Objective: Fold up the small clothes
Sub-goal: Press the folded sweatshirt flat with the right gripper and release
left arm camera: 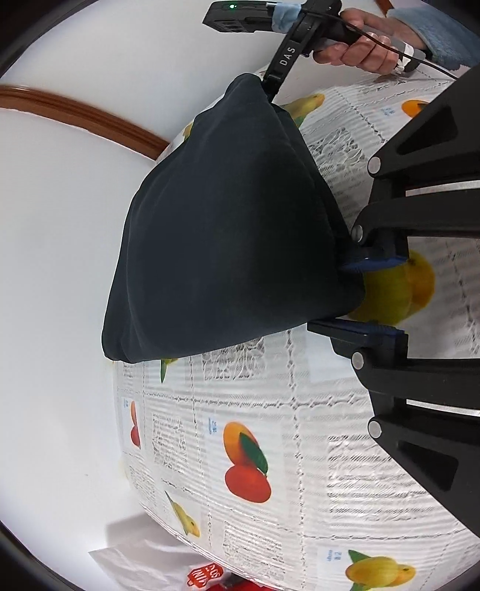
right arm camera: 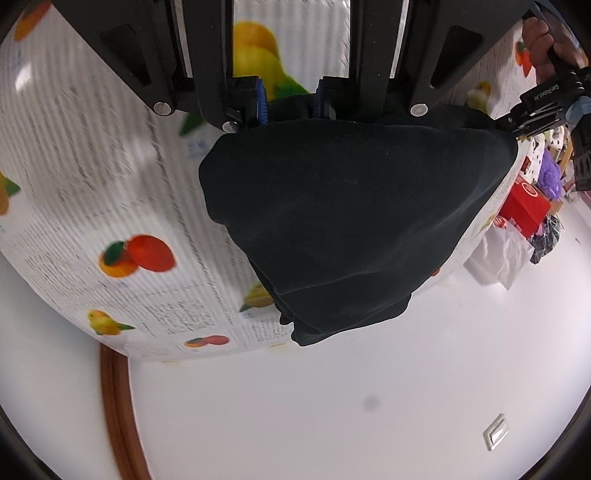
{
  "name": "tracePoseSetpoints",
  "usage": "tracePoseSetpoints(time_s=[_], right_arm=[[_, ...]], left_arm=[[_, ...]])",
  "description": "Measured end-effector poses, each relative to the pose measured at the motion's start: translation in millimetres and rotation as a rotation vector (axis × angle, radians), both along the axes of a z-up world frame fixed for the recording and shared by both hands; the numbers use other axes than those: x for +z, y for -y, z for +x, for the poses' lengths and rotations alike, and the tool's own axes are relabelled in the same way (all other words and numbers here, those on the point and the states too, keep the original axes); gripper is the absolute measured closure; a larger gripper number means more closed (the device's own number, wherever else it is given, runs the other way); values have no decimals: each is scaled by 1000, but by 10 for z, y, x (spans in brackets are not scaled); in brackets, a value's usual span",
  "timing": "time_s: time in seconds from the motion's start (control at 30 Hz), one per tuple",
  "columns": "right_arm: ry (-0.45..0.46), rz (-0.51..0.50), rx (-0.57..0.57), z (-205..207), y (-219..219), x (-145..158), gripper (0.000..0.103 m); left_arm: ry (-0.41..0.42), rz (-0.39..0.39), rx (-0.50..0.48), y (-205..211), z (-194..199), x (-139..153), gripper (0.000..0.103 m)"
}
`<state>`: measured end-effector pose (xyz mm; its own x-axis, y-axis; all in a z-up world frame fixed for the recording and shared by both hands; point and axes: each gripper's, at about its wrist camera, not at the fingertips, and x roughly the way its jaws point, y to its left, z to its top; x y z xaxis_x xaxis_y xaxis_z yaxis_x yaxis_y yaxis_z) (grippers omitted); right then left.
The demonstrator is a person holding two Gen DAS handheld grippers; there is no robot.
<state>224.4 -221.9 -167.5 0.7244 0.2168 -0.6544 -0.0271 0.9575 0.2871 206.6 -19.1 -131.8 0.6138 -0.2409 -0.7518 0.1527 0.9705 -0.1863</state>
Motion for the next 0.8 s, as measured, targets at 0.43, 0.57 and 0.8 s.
tracePoseSetpoints(time_s=[0.43,0.57,0.8], right_arm=[[116,-173,-13,-654,417,547,64],[133,-148,11,-434,234,684,64],[5,-269,2,-132,-123,257,68]], left_arm=[[100,-57,-11,-248,-384,304,51],[84,-34,-2,-100,-100,318,51],[15,-2,8,74,67,122,48]])
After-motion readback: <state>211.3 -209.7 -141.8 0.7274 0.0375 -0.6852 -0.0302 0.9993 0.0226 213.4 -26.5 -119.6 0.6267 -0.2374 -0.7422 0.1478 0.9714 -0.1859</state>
